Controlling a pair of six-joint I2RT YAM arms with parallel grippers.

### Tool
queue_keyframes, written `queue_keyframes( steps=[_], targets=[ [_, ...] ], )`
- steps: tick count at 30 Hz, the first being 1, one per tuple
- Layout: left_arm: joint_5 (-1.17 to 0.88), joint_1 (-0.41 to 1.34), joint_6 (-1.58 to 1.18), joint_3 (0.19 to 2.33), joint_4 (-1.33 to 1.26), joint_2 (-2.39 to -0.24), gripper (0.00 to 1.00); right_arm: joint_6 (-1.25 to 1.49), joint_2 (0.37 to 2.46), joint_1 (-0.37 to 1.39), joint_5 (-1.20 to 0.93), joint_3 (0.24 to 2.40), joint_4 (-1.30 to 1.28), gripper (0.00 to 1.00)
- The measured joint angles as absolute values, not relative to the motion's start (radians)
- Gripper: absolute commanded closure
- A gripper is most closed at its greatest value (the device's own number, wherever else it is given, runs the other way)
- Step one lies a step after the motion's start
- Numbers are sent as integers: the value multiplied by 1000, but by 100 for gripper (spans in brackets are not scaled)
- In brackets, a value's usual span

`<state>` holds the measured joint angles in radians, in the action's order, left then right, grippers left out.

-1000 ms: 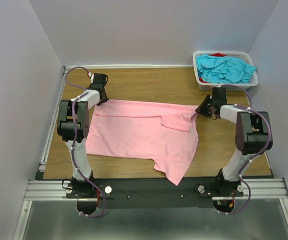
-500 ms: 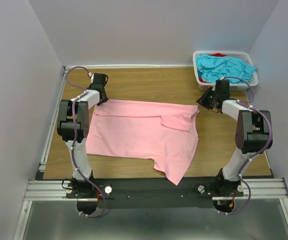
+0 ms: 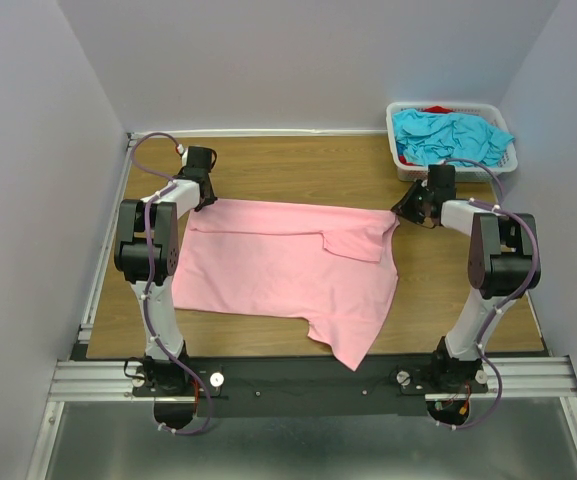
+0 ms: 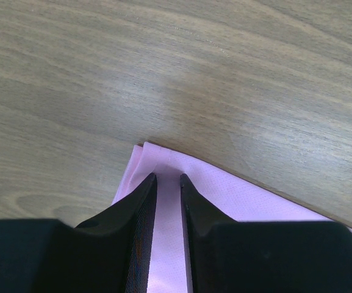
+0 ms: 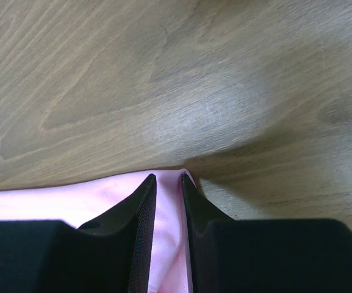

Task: Fold and stack the t-shirts
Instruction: Fold the tshirt

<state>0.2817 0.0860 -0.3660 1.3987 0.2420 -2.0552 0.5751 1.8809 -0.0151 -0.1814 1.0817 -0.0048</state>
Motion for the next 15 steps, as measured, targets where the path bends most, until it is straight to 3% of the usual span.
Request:
queue_keyframes(
  steps=[6, 10, 15],
  targets=[
    [282, 86, -366, 1399, 242, -2055, 69, 577, 1883, -15, -181, 1082, 3, 76],
    [282, 86, -366, 1399, 242, -2055, 70, 579, 1886, -16, -181, 1082, 6, 92],
    [282, 86, -364, 1399, 242, -2055, 69, 585, 1886, -27, -181, 1082, 7, 97]
  ],
)
